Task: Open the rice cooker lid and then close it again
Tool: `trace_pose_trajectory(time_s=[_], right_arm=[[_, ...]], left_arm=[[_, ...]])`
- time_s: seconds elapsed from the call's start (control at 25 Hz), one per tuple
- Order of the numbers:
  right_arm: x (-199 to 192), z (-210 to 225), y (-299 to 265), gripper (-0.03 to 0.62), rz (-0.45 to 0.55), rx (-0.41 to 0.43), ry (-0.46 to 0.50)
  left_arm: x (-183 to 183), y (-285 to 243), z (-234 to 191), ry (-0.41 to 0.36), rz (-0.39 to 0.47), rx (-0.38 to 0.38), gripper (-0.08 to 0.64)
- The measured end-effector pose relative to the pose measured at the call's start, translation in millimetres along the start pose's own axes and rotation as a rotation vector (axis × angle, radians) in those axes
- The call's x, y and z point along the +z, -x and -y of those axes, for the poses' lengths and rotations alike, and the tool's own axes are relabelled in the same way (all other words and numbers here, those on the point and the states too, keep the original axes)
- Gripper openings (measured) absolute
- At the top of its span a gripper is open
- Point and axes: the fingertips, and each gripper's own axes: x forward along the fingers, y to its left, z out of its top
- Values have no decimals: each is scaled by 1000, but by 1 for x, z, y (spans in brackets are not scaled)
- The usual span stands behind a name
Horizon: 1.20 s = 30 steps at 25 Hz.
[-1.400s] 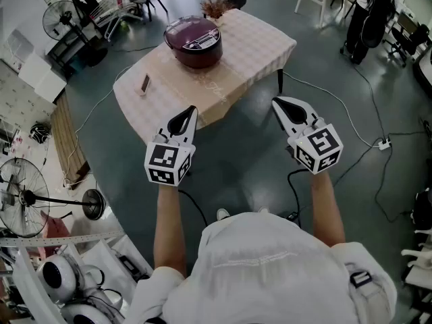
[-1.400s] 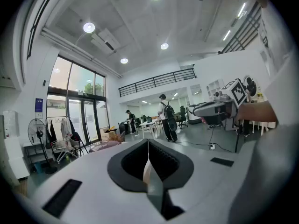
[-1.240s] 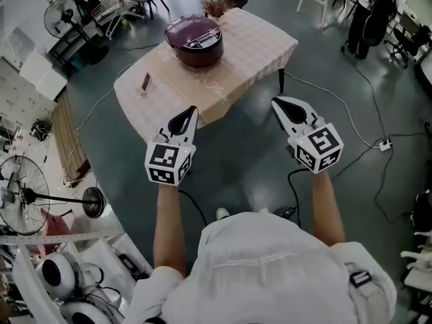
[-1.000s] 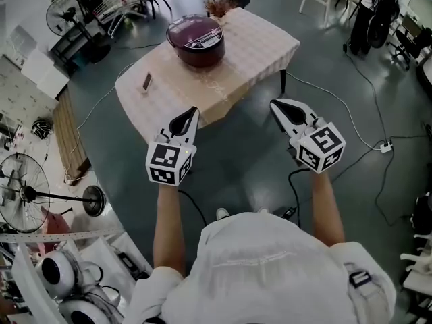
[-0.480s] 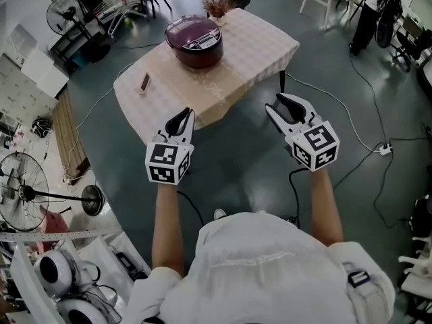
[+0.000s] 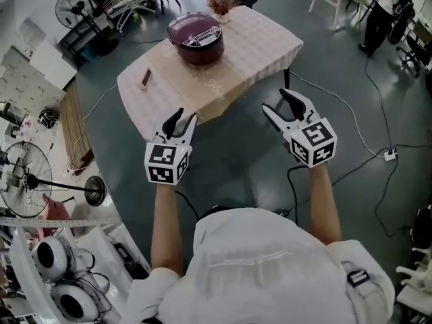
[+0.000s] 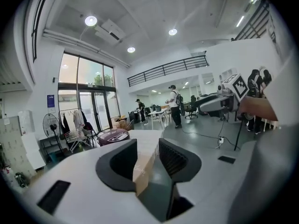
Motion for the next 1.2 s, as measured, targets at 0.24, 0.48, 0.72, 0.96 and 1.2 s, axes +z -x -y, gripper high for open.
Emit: trace_pose_trajectory(time_s=[0.24,0.48,0.72,0.96,1.2], right_arm=[[-8,14,22,263,12,54,-3],[-24,38,35,262,2,61,-19],[-31,61,33,252,-30,36,-19],[-41,80,0,252,-77,35,15],[-37,117,-62,252,-106,17,26]], left_arm=[[-7,7,27,15,-37,58,160],[-9,-2,46,16,-59,68,160],[-6,-17,42,29,-48,79,160],[-13,-56,9,71,-38,75,160],[-15,-120,-55,95,-23,80,160]])
